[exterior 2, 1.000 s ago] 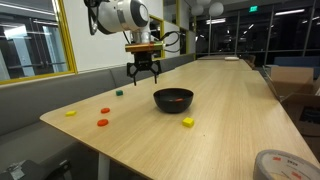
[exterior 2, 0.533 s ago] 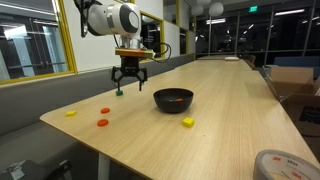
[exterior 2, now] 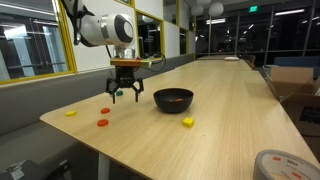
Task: Put the orange discs in the bowl
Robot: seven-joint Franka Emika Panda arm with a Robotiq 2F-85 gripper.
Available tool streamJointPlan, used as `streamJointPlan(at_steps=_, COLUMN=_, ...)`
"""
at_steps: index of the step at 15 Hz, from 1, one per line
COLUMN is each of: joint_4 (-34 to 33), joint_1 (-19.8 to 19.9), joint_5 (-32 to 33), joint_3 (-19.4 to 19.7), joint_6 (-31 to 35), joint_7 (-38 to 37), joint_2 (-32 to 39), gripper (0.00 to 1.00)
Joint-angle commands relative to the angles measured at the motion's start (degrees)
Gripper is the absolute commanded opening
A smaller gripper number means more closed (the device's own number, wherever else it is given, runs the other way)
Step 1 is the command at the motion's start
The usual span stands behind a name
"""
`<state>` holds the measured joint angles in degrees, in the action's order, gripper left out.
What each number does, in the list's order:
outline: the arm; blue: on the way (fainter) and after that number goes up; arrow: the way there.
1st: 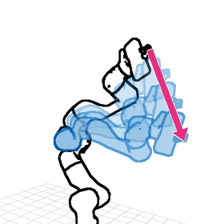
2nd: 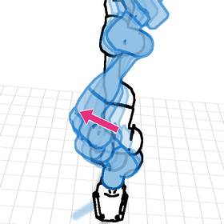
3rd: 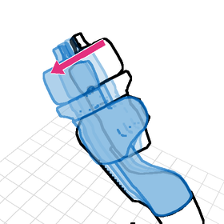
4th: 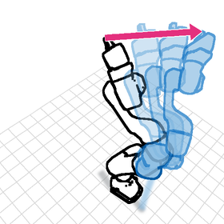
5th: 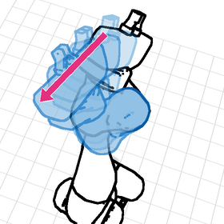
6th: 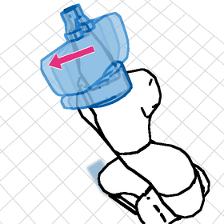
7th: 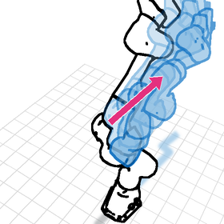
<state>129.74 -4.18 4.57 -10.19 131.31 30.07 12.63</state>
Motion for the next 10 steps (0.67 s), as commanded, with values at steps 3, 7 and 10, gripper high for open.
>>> streamJointPlan(at_steps=3, joint_4=1.2, joint_1=-1.3, joint_5=-1.2, joint_3=-0.5, joint_6=5.0, joint_7=-4.0, joint_2=-1.7, gripper=1.0)
streamJointPlan(at_steps=7, joint_4=6.2, joint_1=-3.1, joint_5=0.4, joint_3=-0.4, joint_6=13.2, joint_7=-11.6, joint_2=-3.9, gripper=1.0)
streamJointPlan(at_steps=10, joint_4=9.7, joint_1=-5.1, joint_5=2.6, joint_3=-0.3, joint_6=19.0, joint_7=-17.6, joint_2=-4.6, gripper=1.0)
